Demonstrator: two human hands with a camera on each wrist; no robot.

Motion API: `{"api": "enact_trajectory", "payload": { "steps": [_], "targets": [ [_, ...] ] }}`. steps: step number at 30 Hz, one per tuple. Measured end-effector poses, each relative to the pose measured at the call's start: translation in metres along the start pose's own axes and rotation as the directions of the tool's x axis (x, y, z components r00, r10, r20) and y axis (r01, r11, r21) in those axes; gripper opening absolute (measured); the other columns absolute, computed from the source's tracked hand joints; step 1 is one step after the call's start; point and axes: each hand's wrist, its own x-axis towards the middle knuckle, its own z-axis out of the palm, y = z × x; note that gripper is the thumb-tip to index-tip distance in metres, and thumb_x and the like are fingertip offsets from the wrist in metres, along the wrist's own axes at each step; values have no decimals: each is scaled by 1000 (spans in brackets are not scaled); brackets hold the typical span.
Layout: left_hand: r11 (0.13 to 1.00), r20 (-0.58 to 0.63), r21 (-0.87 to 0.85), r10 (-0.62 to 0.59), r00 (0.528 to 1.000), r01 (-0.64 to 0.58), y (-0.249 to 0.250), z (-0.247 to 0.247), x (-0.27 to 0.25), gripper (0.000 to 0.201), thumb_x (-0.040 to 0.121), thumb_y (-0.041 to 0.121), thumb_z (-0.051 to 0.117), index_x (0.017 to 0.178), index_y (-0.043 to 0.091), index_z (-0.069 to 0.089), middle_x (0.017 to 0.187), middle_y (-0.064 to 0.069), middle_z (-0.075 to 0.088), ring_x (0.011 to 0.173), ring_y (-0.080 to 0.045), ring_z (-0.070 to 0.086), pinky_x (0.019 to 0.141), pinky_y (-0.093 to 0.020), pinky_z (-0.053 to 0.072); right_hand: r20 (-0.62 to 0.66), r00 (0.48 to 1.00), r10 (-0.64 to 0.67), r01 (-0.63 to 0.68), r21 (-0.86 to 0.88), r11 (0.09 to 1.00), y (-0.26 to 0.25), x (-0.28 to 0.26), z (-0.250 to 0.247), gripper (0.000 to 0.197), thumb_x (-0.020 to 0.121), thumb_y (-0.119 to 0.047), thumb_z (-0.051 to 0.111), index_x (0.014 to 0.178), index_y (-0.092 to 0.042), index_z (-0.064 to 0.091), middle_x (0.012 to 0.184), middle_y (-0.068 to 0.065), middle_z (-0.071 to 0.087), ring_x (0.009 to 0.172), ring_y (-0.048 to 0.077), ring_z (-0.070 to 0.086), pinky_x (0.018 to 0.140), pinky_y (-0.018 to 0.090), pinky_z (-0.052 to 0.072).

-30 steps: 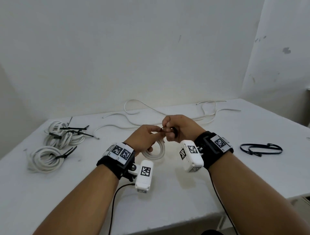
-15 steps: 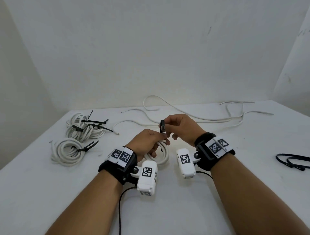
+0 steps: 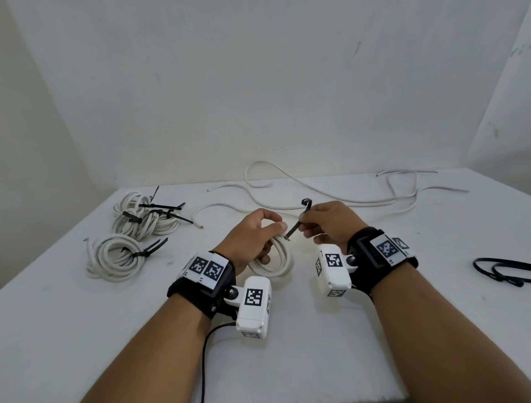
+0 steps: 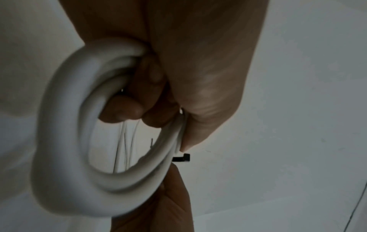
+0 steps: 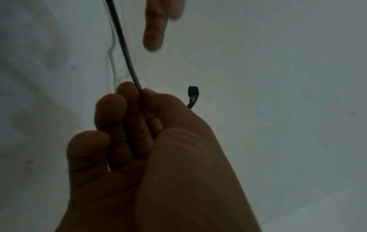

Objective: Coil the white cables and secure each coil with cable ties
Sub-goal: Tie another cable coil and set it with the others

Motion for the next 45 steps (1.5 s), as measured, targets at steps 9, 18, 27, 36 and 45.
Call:
{"api": "enact_trajectory", "payload": {
  "steps": [9, 18, 27, 36, 45],
  "targets": [
    [999, 14, 14, 42, 999, -42, -3, 0, 1, 15, 96, 13, 52, 98, 17, 67, 63, -9, 50, 43, -15, 32, 41, -22, 33, 300, 949, 102, -113, 19, 993, -1, -12, 22, 19, 86, -6, 62, 68, -6, 66, 68, 13, 62, 57, 21, 57, 51, 26, 46],
    [992, -259, -118, 1, 966, -32, -7, -5, 12, 20, 91, 17, 62, 71, 16, 62, 61, -5, 58, 49, -18, 44, 52, -29, 38, 303, 950, -81, 94, -28, 995, -7, -14, 23, 24, 89, 0, 59, 109, -12, 65, 99, 9, 73, 82, 16, 65, 67, 28, 48],
    [942, -360, -331, -80, 930, -47, -5, -9, 12, 14, 94, 12, 56, 80, 9, 53, 57, -9, 55, 44, -20, 48, 44, -24, 40, 466, 813, -349, 548, -407, 731, -10, -25, 37, 36, 76, -15, 82, 101, -35, 65, 122, -10, 52, 108, -4, 50, 80, 5, 36],
    [991, -276, -124, 10, 961, -46, -11, 5, 9, 18, 95, 18, 57, 80, 9, 55, 60, 0, 54, 43, -11, 36, 44, -25, 41, 103, 855, -508, 515, -274, 812, -10, -13, 31, 6, 81, -16, 79, 86, -20, 79, 102, -10, 73, 87, 1, 68, 83, 24, 51],
    [998, -143, 6, 57, 988, -57, -10, 6, 6, 10, 95, 21, 58, 95, 14, 64, 59, 5, 53, 43, -10, 36, 48, -28, 43, 95, 881, -464, 473, -233, 850, -10, -14, 24, 6, 85, -14, 74, 83, -18, 78, 68, -6, 71, 64, 2, 62, 63, 13, 45]
  ]
}}
